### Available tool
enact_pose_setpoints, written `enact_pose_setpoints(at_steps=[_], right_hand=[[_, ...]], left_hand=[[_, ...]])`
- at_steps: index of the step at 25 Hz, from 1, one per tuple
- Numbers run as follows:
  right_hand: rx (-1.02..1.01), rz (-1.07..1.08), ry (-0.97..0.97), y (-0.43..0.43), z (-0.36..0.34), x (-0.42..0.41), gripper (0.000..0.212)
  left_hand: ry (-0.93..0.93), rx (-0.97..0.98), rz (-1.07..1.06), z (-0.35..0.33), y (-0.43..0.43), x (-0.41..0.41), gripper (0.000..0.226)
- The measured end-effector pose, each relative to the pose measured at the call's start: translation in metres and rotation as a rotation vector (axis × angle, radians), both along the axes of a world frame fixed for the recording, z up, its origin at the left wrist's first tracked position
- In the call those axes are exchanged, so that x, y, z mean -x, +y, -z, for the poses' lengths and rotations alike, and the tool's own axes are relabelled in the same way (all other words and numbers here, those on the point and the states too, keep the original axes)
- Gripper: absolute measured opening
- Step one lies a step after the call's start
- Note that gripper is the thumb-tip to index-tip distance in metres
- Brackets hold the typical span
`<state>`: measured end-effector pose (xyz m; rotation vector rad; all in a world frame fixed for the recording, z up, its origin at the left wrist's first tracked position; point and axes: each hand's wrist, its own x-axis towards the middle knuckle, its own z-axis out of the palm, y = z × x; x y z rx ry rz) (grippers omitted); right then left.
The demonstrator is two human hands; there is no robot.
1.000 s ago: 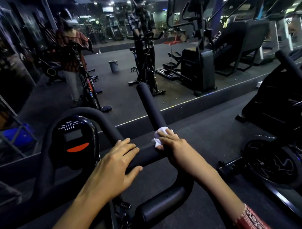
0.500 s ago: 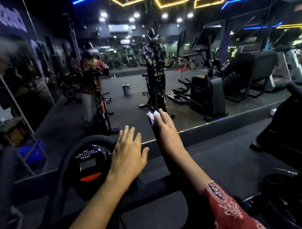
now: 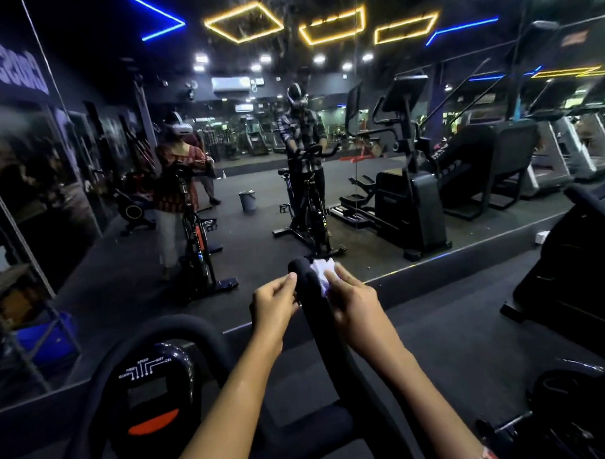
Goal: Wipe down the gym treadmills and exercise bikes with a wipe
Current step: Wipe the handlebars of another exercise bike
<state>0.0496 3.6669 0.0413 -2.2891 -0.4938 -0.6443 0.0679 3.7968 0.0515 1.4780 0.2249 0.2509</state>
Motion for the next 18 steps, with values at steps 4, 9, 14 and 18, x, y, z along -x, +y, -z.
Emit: enact_pose_setpoints(at_steps=[4, 9, 14, 18], right_hand=[[0.209, -0.172, -0.009, 0.031, -0.008, -0.037, 0.055], [0.315, -0.246, -0.073, 0.007, 0.015, -0.017, 0.025], [0.072, -0.248, 0.093, -0.015, -0.015, -0.007, 0.031], [-0.035, -0.148, 0.216, 0.016, -0.019, -0.015, 0.038]], left_hand=[[-0.030, 0.099, -0.025, 0.000, 0.002, -0.003, 0.031], [-0.052, 0.015, -0.034, 0.007, 0.003, -0.006, 0.016], [-0.074, -0.133, -0.060, 0.014, 0.002, -0.009, 0.035], [-0.081, -0.190, -0.017, 0.017, 0.003, -0.005, 0.030]])
